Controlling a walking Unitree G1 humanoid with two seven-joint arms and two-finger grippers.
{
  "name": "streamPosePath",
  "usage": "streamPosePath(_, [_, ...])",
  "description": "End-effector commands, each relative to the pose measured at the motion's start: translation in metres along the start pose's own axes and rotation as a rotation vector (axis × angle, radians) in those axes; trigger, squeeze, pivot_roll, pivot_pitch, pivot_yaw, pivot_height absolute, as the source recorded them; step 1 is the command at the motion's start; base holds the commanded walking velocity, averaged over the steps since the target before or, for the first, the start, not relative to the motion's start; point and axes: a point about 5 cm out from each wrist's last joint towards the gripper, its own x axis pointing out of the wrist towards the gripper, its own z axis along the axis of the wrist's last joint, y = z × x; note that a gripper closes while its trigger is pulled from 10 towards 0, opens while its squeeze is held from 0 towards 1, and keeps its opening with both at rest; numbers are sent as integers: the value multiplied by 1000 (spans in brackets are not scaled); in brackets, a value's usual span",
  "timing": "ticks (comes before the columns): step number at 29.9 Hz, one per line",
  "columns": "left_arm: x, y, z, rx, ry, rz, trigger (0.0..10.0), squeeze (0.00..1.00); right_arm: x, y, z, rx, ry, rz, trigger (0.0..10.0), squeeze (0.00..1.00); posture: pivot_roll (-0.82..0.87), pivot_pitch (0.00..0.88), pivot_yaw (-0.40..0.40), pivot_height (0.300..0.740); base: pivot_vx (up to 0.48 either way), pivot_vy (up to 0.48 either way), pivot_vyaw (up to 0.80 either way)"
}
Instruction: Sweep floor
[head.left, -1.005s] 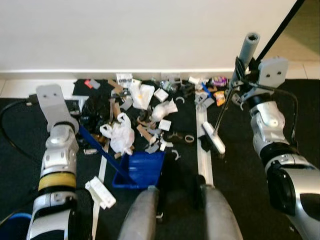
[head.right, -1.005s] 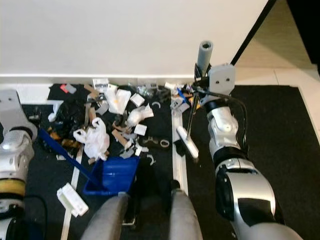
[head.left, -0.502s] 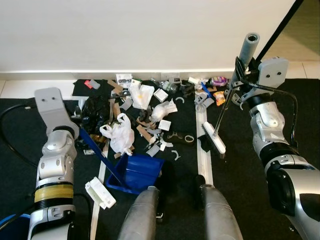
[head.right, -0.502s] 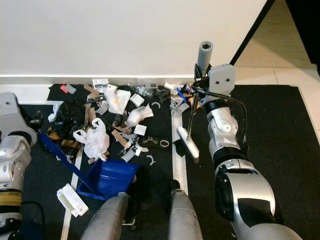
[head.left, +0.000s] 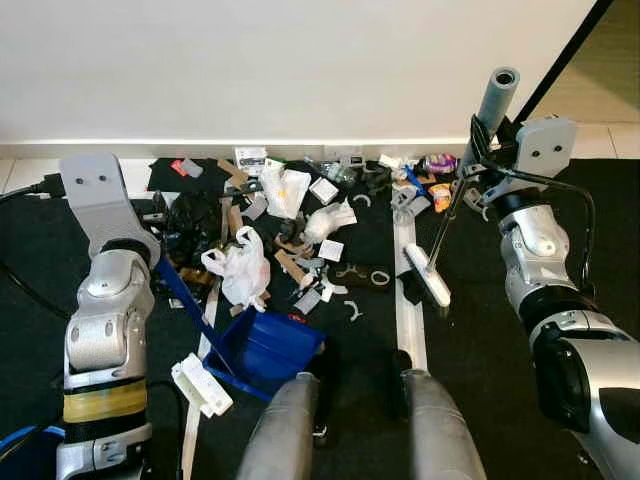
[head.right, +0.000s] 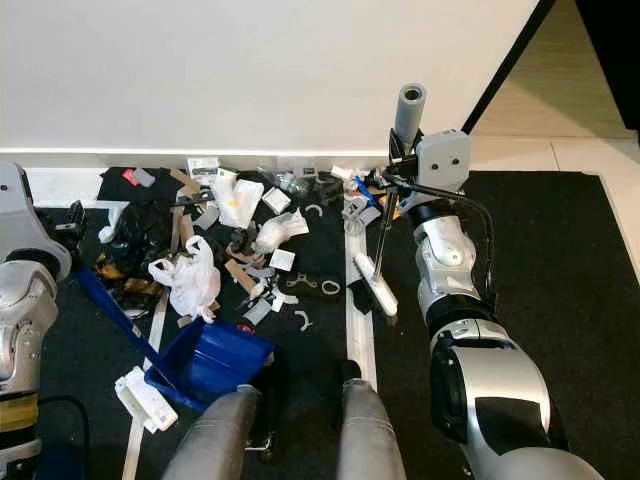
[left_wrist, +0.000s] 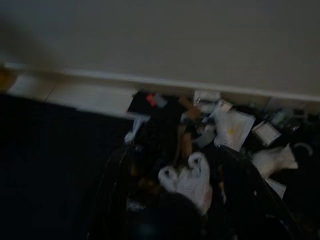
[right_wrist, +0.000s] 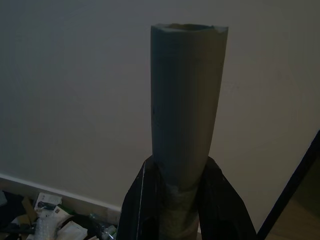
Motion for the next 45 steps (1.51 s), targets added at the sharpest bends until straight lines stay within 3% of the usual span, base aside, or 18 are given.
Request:
streamPosePath(1, [-5, 3, -12, 11, 72, 40, 10000, 0, -4, -1, 0, -1, -25, -12, 10000, 0, 83, 256, 68, 740, 0, 0, 0])
streamPosePath(3, [-7, 5, -14, 16, 97, 70, 9529, 0, -4, -1, 0, 0, -24, -13, 10000, 0, 84, 256, 68, 740, 0, 0, 0])
streamPosePath(4, [-11, 6, -17, 23, 127, 99, 8196, 0, -4, -2, -1, 0, -22, -14, 10000, 0, 86, 256, 69, 740, 0, 0, 0])
streamPosePath(5, [-11, 6, -17, 23, 127, 99, 8196, 0, -4, -2, -1, 0, -22, -14, 10000, 0, 86, 256, 69, 740, 0, 0, 0])
streamPosePath(6, [-13, 6, -18, 22, 139, 111, 4471, 0, -4, -2, -1, 0, -21, -15, 10000, 0, 85, 255, 69, 740, 0, 0, 0])
streamPosePath(7, [-13, 6, -18, 22, 139, 111, 4471, 0, -4, -2, -1, 0, -21, -15, 10000, 0, 85, 255, 69, 740, 0, 0, 0])
streamPosePath(8, [-15, 5, -19, 21, 150, 120, 902, 0, -4, -2, -1, 0, -21, -16, 10000, 0, 84, 255, 68, 740, 0, 0, 0])
streamPosePath(9, [-15, 5, -19, 21, 150, 120, 902, 0, -4, -2, -1, 0, -21, -16, 10000, 0, 84, 255, 68, 740, 0, 0, 0])
streamPosePath(10, [-18, 4, -22, 12, 163, 131, 0, 0, -5, -2, -1, 0, -19, -16, 10000, 0, 84, 256, 67, 740, 0, 0, 0])
streamPosePath(24, [-22, -6, -17, -12, 142, 71, 0, 0, -3, -3, 0, -1, -19, -16, 10000, 0, 82, 250, 58, 740, 0, 0, 0])
streamPosePath(25, [-21, -7, -16, -21, 130, 68, 1882, 0, -3, -3, 0, -2, -19, -15, 10000, 0, 80, 249, 58, 740, 0, 0, 0])
streamPosePath(26, [-21, -7, -15, -13, 118, 66, 1882, 0, -3, -3, 0, -2, -19, -16, 10000, 0, 80, 248, 57, 740, 0, 0, 0])
streamPosePath(27, [-21, -7, -7, -27, 66, 51, 10000, 0, -3, -3, 0, -3, -20, -16, 10000, 0, 80, 248, 57, 740, 0, 0, 0])
streamPosePath(31, [-18, -4, 21, 2, -91, -34, 10000, 0, -3, -4, 1, -4, -21, -16, 10000, 0, 81, 243, 53, 740, 0, 0, 0])
streamPosePath(33, [-17, -2, 24, 12, -109, -48, 10000, 0, -3, -4, 1, -4, -22, -16, 10000, 0, 81, 243, 53, 740, 0, 0, 0])
streamPosePath(35, [-11, 0, 30, 34, -147, -173, 10000, 0, -2, -5, 2, -4, -24, -17, 10000, 0, 79, 237, 50, 740, 0, 0, 0])
streamPosePath(42, [-6, -6, 21, -19, -97, -410, 10000, 0, -1, -7, 4, -4, -31, -20, 10000, 0, 67, 232, 46, 740, 0, 0, 0])
streamPosePath(45, [-3, -10, 16, -65, -93, -452, 10000, 0, -1, -7, 5, -7, -33, -22, 10000, 0, 55, 232, 46, 740, 0, 0, 0])
